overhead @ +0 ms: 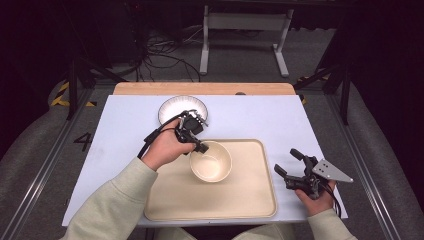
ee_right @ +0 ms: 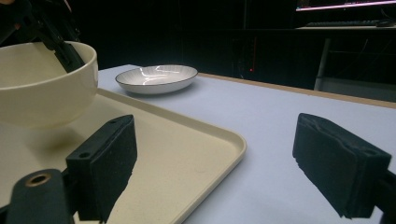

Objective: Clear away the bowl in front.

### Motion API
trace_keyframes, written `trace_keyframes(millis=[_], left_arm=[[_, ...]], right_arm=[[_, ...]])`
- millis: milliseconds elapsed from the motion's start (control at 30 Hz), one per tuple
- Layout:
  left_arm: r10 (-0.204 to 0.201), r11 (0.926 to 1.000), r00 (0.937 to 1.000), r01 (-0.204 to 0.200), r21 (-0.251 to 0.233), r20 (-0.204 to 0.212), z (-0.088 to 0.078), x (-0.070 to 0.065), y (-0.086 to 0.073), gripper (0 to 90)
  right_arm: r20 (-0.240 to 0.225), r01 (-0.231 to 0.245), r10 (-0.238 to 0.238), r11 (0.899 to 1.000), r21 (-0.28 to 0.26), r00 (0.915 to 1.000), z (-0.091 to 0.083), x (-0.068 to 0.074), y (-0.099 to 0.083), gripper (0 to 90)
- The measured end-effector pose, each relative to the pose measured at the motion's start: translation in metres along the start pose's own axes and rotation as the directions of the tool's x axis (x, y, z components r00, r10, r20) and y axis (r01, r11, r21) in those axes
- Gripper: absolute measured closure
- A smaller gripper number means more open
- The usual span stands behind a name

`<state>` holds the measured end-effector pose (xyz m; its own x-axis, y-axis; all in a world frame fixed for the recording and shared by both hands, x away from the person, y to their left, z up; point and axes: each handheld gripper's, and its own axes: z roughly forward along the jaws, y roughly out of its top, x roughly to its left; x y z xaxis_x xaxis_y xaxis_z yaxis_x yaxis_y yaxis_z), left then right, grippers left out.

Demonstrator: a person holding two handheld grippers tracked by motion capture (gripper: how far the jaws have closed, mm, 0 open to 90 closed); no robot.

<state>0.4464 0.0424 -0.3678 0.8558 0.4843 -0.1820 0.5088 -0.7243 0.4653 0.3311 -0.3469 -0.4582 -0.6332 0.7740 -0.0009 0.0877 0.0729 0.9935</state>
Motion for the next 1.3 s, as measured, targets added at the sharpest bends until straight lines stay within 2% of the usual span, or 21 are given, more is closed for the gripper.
trace_keyframes(millis=[33, 133, 167, 200, 267, 300, 367, 433, 467, 533, 567, 633, 700, 800, 833, 1033, 1100, 1133, 1167, 1233, 1300], left_arm=[[-0.026, 0.9997, 0.9997, 0.026, -0.003, 0.003, 0.002, -0.001, -0.001, 81.8], [-0.022, 0.9997, 0.9997, 0.022, 0.008, 0.006, 0.005, -0.001, -0.001, 81.8], [0.002, 0.9999, 1.0, -0.002, 0.017, 0.001, 0.006, 0.0, 0.0, 81.8], [-0.016, 0.9997, 0.9999, 0.016, 0.02, -0.002, 0.01, -0.002, 0.0, 81.8], [0.01, 0.9994, 0.9999, -0.01, 0.032, -0.003, 0.012, -0.002, 0.001, 81.8], [-0.013, 0.9995, 0.9999, 0.013, 0.03, 0.0, 0.014, -0.004, 0.001, 81.8], [0.012, 0.9993, 0.9999, -0.012, 0.035, 0.003, 0.016, -0.003, 0.002, 81.8], [-0.007, 0.9993, 1.0, 0.007, 0.037, 0.005, 0.018, -0.005, 0.001, 81.8], [0.012, 0.9992, 0.9999, -0.012, 0.039, 0.004, 0.019, -0.004, 0.002, 81.8], [-0.017, 0.9991, 0.9998, 0.016, 0.04, 0.009, 0.021, -0.005, 0.001, 81.8], [0.007, 0.9989, 1.0, -0.007, 0.047, 0.007, 0.022, -0.003, 0.001, 81.8], [-0.01, 0.9988, 0.9999, 0.01, 0.048, 0.002, 0.024, -0.003, -0.001, 81.8], [0.009, 0.9983, 1.0, -0.009, 0.057, 0.002, 0.026, -0.001, -0.001, 81.7], [-0.009, 0.9985, 0.9999, 0.008, 0.053, 0.005, 0.028, -0.001, -0.003, 81.7], [0.006, 0.9986, 1.0, -0.006, 0.052, 0.007, 0.028, 0.0, -0.003, 81.7], [-0.016, 0.999, 0.9998, 0.016, 0.042, 0.011, 0.029, -0.001, -0.004, 81.7], [-0.006, 0.9992, 0.9999, 0.005, 0.039, 0.011, 0.029, 0.0, -0.004, 81.7], [-0.023, 0.999, 0.9997, 0.023, 0.037, 0.012, 0.03, -0.001, -0.004, 81.7], [-0.002, 0.9992, 0.9999, 0.001, 0.041, 0.012, 0.029, 0.0, -0.004, 81.7], [-0.007, 0.9992, 0.9999, 0.007, 0.04, 0.01, 0.03, 0.0, -0.004, 81.7], [0.024, 0.9987, 0.9997, -0.024, 0.044, 0.005, 0.029, 0.0, -0.004, 81.7]], right_arm=[[-0.001, -0.001, 0.001, 1.0, 0.0, 1.0, 0.0, 0.0, 0.0, 14.4], [0.0, 0.0, 0.0, 1.0, 0.001, 1.0, 0.0, 0.0, 0.0, 14.4], [0.0, 0.0, 0.0, 1.0, 0.001, 1.0, 0.0, 0.0, 0.0, 14.4], [-0.001, -0.001, 0.001, 1.0, 0.002, 1.0, 0.0, 0.0, 0.0, 14.4], [-0.002, -0.001, 0.001, 1.0, 0.002, 1.0, 0.0, 0.0, 0.0, 14.4], [-0.002, -0.001, 0.001, 1.0, 0.002, 1.0, 0.0, 0.0, 0.0, 14.4], [-0.002, -0.001, 0.001, 1.0, 0.002, 1.0, 0.0, 0.0, 0.0, 14.4], [-0.003, -0.001, 0.001, 1.0, 0.002, 1.0, 0.0, 0.0, 0.0, 14.4], [-0.003, -0.001, 0.001, 1.0, 0.001, 1.0, 0.0, 0.0, 0.0, 14.4], [-0.003, -0.001, 0.001, 1.0, 0.001, 1.0, 0.0, 0.0, 0.0, 14.4], [-0.003, 0.001, -0.001, 1.0, 0.0, 1.0, 0.0, 0.0, 0.0, 14.4], [-0.003, 0.001, -0.001, 1.0, 0.001, 1.0, 0.0, 0.0, 0.0, 14.4], [-0.004, 0.0, 0.0, 1.0, 0.001, 1.0, 0.0, 0.0, 0.0, 14.4], [-0.004, 0.0, 0.0, 1.0, 0.002, 1.0, 0.0, 0.0, 0.0, 14.4], [-0.004, 0.0, 0.0, 1.0, 0.002, 1.0, 0.0, 0.0, 0.0, 14.4], [-0.004, 0.0, 0.0, 1.0, 0.002, 1.0, 0.0, 0.0, 0.0, 14.4], [-0.004, 0.0, 0.0, 1.0, 0.002, 1.0, 0.0, 0.0, 0.0, 14.5], [-0.004, 0.0, 0.0, 1.0, 0.002, 1.0, 0.0, 0.0, 0.0, 14.4], [-0.004, 0.0, 0.0, 1.0, 0.002, 1.0, 0.0, 0.0, 0.0, 14.4], [-0.004, 0.0, 0.0, 1.0, 0.002, 1.0, 0.0, 0.0, 0.0, 14.4], [-0.004, 0.0, 0.0, 1.0, 0.003, 1.0, 0.0, 0.0, 0.0, 14.4]])
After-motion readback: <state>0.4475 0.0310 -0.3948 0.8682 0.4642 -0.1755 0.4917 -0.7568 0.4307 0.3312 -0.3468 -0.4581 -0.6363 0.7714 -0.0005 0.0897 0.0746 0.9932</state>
